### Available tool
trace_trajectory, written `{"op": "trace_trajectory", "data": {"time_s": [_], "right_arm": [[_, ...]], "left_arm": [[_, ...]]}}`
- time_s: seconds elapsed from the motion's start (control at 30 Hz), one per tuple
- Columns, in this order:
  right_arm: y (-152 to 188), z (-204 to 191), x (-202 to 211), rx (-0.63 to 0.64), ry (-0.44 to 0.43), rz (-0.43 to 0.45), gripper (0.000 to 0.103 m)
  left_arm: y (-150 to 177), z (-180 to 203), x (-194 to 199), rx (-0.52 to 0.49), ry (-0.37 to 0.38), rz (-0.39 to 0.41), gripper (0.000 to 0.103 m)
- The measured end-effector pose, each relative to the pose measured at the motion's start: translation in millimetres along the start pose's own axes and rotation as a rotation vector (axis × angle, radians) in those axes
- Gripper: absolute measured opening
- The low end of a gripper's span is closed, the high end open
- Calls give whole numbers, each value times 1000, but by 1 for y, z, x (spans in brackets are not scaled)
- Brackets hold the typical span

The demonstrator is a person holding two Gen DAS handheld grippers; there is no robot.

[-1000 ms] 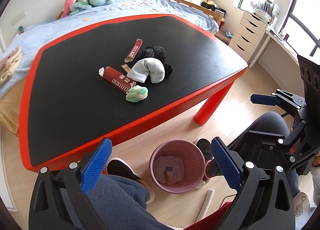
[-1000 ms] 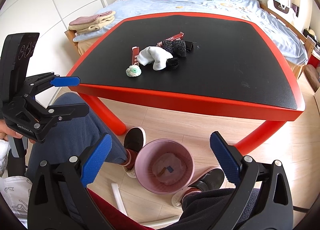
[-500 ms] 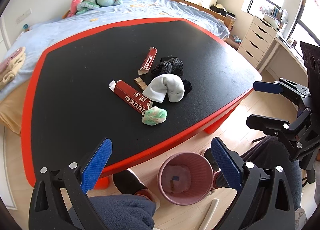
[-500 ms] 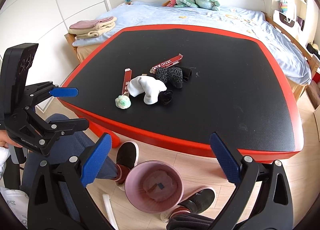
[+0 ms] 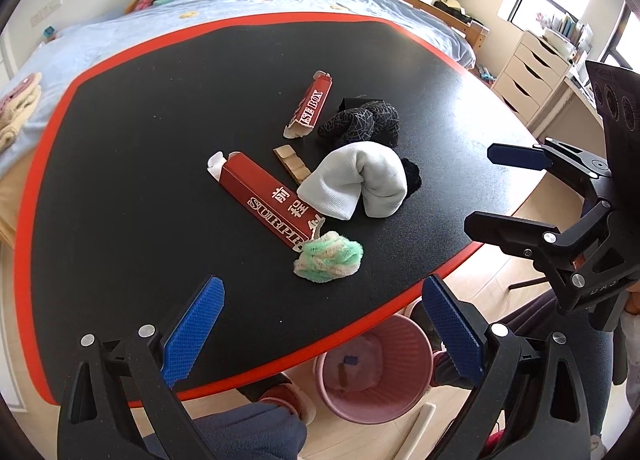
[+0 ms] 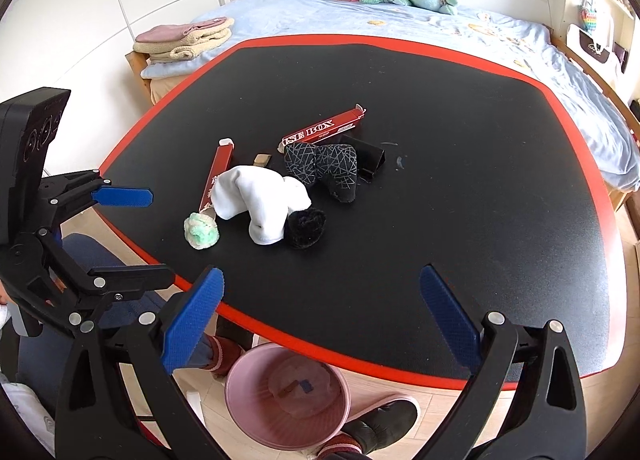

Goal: Collect trash
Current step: 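Grasp the green-white fuzzy ball with the left tool while the right tool grasps a black sock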

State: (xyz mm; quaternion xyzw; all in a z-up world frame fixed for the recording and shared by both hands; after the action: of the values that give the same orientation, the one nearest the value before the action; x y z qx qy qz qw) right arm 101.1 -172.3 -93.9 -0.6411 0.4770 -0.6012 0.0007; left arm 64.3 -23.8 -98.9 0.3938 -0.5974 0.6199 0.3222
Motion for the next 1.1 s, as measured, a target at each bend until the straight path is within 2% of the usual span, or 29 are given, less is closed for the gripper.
{"op": "trace_trajectory", "data": {"time_s": [0.4,0.53,0.67,0.77,0.83,0.93,1.0,1.1], "right_arm": [[-11,12,-28,28,-32,-25,71],[-13,13,-34,30,-44,-27,66],[-16,12,-39,40,-48,-25,56],[-18,12,-40,44,-50,-21,49],[-19,11,-40,47,-53,-20,44],[-20,10,-41,53,-54,-21,34],[-20,10,-41,54,-53,-23,24],[-20,8,-40,56,-51,-21,22]], "left_arm": [[-2,-2,-14,22,24,-3,94],[-3,-2,-15,7,13,2,79],[-6,-2,-14,7,5,5,70],[-8,0,-14,1,-3,6,56],[-7,-1,-14,-2,-2,3,43],[-6,-2,-13,-7,-1,-2,30],[-6,-3,-13,-5,4,-5,29],[-6,-3,-11,-9,7,-6,28]]}}
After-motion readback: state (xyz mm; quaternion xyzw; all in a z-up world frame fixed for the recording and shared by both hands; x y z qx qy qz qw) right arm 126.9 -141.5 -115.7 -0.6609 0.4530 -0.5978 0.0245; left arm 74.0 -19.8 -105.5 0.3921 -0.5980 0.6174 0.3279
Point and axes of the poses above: each gripper's, at about its wrist camera, not at the fingertips, and x roughly against the way its jaws point, z to its right, y to its underside, the point moved 1 cm from there along -x, roughly the way its jaws point, and after that the axes turned 12 degrees about -y, right-handed, at the moved point
